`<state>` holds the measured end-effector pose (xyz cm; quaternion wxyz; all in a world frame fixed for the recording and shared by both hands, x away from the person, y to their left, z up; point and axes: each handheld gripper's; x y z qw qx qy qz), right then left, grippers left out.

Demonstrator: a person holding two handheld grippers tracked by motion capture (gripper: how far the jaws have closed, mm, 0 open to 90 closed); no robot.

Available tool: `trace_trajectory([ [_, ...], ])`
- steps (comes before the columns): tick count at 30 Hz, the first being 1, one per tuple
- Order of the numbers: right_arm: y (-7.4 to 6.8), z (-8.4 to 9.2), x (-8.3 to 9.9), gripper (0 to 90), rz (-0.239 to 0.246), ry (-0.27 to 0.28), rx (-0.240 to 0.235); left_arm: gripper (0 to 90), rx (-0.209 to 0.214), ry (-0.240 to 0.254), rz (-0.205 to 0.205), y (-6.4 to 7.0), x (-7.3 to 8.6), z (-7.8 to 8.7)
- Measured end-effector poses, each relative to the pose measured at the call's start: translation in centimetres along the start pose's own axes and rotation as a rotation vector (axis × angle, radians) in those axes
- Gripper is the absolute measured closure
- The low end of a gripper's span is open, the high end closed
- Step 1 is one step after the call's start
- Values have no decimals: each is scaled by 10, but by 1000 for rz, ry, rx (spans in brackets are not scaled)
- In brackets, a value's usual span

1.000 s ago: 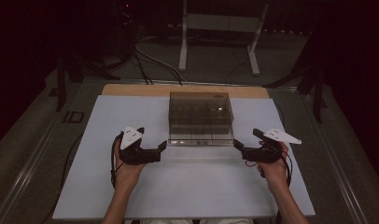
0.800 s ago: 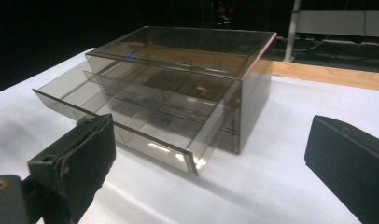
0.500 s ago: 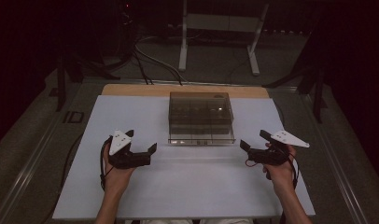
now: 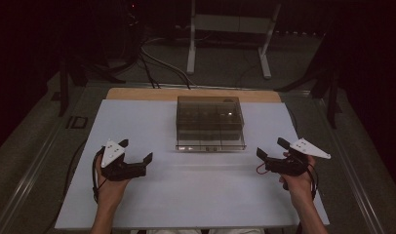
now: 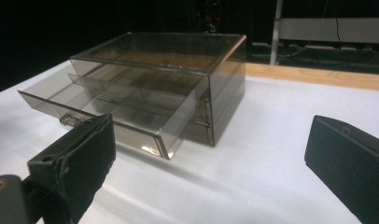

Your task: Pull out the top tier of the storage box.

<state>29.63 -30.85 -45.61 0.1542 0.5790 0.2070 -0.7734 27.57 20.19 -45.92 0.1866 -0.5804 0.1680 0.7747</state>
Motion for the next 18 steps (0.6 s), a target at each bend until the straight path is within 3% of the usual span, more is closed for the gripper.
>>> trace_trajectory([
  [6, 1, 2, 1, 21, -7, -40, 12, 37, -19, 6, 8, -5, 1, 6],
  [18, 2, 3, 1, 21, 34, -128, 47, 37, -48, 16, 24, -12, 2, 12],
])
Point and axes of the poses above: each handheld gripper's, and its own axes: z roughly backward along the jaws, x roughly out of its underside, y roughly to its right, and after that the axes turned 6 degrees about y, right-handed
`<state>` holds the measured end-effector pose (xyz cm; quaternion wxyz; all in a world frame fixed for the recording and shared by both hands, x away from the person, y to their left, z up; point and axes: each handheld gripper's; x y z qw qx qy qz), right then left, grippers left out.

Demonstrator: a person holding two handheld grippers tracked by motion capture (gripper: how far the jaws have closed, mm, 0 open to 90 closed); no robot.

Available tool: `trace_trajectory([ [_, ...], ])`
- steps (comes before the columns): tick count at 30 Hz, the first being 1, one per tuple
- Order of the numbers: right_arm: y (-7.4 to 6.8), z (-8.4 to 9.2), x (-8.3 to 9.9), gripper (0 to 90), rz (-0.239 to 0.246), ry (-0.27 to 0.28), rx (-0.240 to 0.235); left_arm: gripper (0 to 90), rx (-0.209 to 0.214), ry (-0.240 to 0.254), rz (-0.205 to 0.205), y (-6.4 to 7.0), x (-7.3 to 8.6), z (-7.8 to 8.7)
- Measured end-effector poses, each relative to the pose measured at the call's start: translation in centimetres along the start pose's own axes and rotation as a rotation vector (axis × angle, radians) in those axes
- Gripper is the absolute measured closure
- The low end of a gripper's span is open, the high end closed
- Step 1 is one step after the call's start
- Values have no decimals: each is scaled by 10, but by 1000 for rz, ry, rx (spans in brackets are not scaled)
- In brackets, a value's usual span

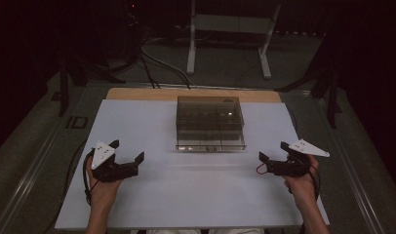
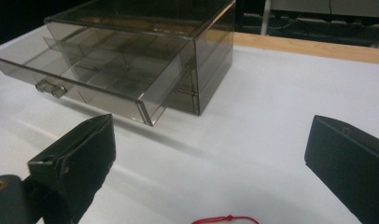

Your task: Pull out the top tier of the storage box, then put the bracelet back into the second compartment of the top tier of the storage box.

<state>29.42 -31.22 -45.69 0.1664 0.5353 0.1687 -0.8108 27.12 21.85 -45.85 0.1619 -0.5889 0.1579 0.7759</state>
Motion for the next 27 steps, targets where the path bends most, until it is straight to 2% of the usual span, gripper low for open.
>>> trace_trajectory([
  [7, -2, -2, 1, 22, 22, -58, 7, 37, -6, -4, -3, 1, 1, -1],
  [27, 2, -8, 7, 21, 47, -162, 28, 37, -7, -4, -1, 2, 1, -1],
])
Point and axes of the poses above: each handheld gripper's, and its own axes: z roughly backward along the jaws, x roughly out of its underside, y roughly to its right, and after that the axes turned 6 degrees about y, right-handed
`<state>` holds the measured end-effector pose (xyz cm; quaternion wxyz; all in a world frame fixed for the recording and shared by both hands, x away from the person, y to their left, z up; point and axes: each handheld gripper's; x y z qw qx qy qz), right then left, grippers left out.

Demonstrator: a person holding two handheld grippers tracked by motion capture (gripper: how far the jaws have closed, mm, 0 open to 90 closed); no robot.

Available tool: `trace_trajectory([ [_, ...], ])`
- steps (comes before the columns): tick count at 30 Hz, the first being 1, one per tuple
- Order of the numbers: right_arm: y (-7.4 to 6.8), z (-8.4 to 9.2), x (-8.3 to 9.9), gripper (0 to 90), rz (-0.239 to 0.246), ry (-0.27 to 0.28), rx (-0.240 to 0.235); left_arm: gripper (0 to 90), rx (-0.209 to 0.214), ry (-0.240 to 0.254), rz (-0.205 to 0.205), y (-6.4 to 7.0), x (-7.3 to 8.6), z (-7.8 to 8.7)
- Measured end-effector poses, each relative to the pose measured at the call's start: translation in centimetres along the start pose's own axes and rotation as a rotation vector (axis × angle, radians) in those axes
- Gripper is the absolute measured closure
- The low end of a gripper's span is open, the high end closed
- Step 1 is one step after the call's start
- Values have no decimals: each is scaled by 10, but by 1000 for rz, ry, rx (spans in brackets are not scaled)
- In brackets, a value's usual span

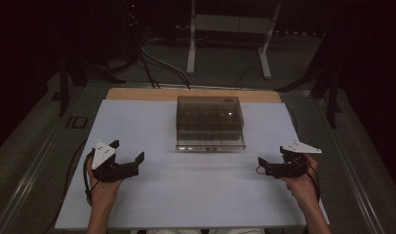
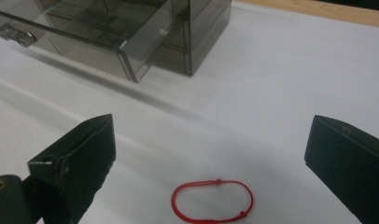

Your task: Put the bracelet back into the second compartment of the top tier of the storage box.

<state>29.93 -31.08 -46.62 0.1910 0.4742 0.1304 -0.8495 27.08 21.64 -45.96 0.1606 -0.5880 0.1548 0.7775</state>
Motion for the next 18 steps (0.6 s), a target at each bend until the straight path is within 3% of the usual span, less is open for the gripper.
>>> trace_trajectory([
  [18, 3, -15, 8, 21, 29, -99, 3, 37, -11, 7, 9, -2, 0, 0],
])
Point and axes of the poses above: each handheld gripper's, and its own axes: z roughly backward along the jaws, x roughly out of its underside, y roughly to its right, and after that the axes turned 6 degrees about y, right-handed
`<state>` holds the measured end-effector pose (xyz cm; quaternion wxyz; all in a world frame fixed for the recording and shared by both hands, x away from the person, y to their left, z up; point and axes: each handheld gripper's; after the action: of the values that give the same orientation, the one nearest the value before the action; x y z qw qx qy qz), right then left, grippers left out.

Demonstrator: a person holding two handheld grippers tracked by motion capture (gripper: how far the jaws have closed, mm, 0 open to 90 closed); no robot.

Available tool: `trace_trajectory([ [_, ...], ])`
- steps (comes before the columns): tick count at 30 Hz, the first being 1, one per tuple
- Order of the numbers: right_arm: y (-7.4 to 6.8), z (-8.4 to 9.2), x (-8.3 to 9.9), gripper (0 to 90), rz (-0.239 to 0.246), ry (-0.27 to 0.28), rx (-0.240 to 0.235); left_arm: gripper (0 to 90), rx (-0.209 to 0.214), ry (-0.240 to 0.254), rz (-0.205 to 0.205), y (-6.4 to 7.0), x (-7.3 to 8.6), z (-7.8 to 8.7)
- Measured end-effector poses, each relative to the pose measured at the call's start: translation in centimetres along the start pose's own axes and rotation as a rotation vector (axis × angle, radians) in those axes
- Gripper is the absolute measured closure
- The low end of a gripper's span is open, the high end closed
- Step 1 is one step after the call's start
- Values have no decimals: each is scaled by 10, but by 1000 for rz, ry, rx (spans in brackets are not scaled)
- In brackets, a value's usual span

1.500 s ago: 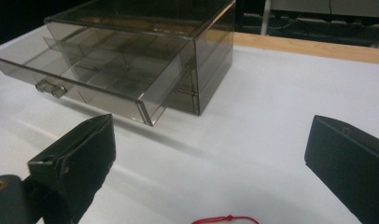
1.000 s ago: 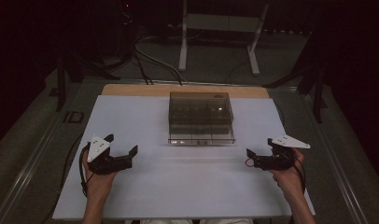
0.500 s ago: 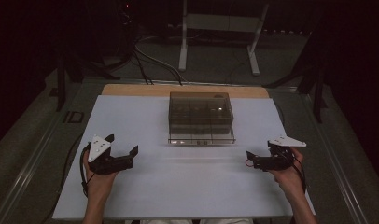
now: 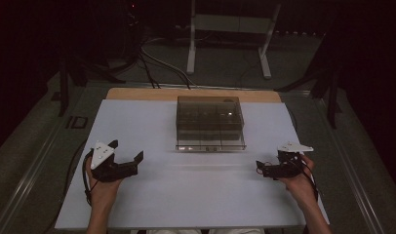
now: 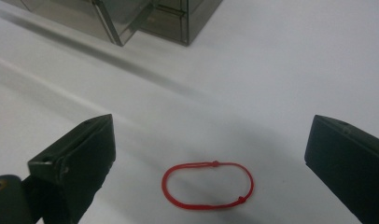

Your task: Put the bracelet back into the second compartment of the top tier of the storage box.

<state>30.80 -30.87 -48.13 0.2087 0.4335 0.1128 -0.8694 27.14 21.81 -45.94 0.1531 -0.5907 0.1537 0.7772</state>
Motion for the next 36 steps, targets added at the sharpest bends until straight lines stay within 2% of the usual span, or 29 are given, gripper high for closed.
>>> trace_trajectory([
  [12, 1, -13, 9, 21, -14, -53, -5, 37, 4, 3, -1, 1, 0, 0],
  [36, 6, -23, 18, 20, -27, -120, 9, 37, 8, 5, -3, 3, -1, 0],
])
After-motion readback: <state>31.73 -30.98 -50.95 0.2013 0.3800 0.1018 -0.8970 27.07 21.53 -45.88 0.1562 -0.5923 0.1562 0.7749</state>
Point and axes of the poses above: each handheld gripper's, and its own axes: z roughly backward along the jaws, x roughly out of its underside, y roughly to its right, and after that the axes turned 6 degrees about y, right-handed
